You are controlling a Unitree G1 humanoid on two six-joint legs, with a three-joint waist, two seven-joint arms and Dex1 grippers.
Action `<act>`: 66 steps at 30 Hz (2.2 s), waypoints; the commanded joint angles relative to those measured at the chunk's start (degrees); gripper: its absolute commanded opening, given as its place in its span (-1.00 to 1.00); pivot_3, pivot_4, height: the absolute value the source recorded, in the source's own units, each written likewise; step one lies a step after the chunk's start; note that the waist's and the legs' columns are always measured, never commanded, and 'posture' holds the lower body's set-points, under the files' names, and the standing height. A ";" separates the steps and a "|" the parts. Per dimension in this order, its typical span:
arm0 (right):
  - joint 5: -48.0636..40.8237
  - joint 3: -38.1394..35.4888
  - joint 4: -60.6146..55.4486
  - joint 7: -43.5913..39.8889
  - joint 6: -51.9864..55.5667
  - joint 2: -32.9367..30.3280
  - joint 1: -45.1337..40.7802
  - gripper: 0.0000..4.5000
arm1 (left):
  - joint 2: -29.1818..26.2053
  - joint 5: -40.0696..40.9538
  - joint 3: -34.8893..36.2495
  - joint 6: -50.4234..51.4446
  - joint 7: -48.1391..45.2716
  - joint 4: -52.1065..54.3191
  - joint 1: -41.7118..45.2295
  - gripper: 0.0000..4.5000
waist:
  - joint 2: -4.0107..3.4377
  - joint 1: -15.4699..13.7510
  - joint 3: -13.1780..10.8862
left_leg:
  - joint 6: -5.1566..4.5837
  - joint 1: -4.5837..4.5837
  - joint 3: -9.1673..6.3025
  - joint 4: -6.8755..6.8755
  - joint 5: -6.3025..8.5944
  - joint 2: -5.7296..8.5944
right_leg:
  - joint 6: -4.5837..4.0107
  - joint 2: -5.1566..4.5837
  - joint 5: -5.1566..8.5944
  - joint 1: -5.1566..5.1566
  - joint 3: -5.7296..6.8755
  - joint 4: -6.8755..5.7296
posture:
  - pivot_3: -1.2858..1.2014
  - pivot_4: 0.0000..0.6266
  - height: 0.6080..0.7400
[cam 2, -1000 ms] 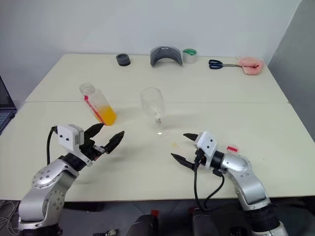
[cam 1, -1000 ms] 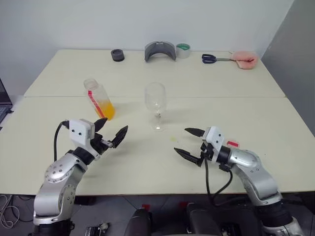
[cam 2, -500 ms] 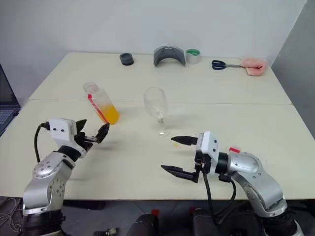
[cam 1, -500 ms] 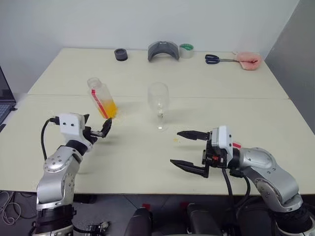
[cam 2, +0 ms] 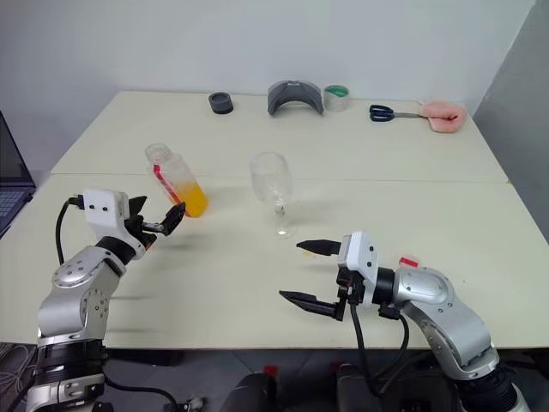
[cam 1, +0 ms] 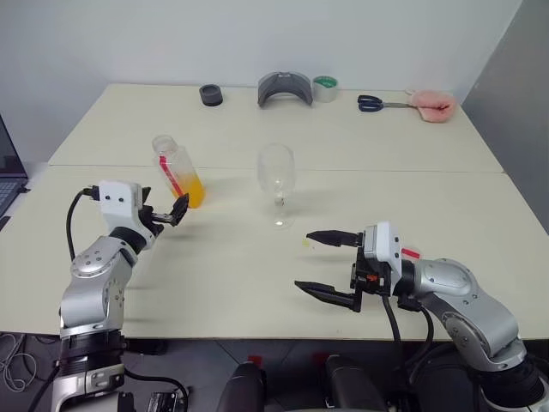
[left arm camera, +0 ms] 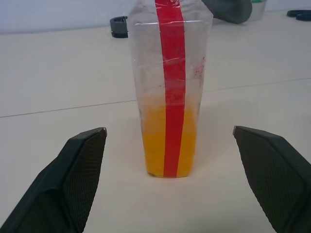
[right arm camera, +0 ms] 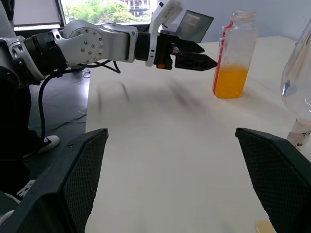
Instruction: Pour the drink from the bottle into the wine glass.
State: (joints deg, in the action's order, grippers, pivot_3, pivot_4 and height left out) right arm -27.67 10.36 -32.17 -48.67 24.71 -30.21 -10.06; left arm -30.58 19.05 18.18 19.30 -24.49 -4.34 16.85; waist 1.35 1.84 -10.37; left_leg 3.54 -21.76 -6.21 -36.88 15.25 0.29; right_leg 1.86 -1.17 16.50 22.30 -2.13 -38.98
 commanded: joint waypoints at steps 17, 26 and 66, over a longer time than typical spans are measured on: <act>0.79 0.98 -1.65 -0.35 -0.87 -1.16 -1.78 0.99 | -2.15 -3.51 -2.69 -11.10 -7.38 -19.36 13.55 1.00 | 0.01 0.00 0.00 | 0.00 -0.02 0.00 -0.02 0.00 0.02 | 0.00 -0.01 0.00 0.01 0.02 -0.01 | 0.03 -0.52 1.00; 0.41 0.79 -1.45 0.40 -0.64 -0.05 -2.78 0.99 | -2.30 -5.61 -4.37 -17.01 -10.20 -30.25 19.35 1.00 | 0.01 0.00 0.01 | 0.00 -0.03 -0.01 -0.04 0.00 0.03 | 0.00 0.00 0.00 0.01 0.05 -0.01 | 0.03 -0.52 1.00; 4.83 -3.67 1.69 14.49 -2.83 7.86 -8.82 1.00 | -1.60 -28.10 -22.29 -35.17 -5.07 -23.29 33.18 -0.21 | 0.04 0.01 0.00 | 0.01 -0.13 -0.03 -0.07 -0.01 0.07 | 0.00 0.01 -0.01 0.08 0.05 -0.06 | 0.03 -0.52 1.00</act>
State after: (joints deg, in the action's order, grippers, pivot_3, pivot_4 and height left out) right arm -23.28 7.31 -29.76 -34.71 23.80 -22.74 -17.73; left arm -31.33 -7.77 -4.38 -12.44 -31.03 -28.48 47.47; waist 1.39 1.85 -10.37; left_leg 3.54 -21.90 -6.24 -36.95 15.24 0.37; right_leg 1.86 -1.17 16.49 22.38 -2.09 -39.03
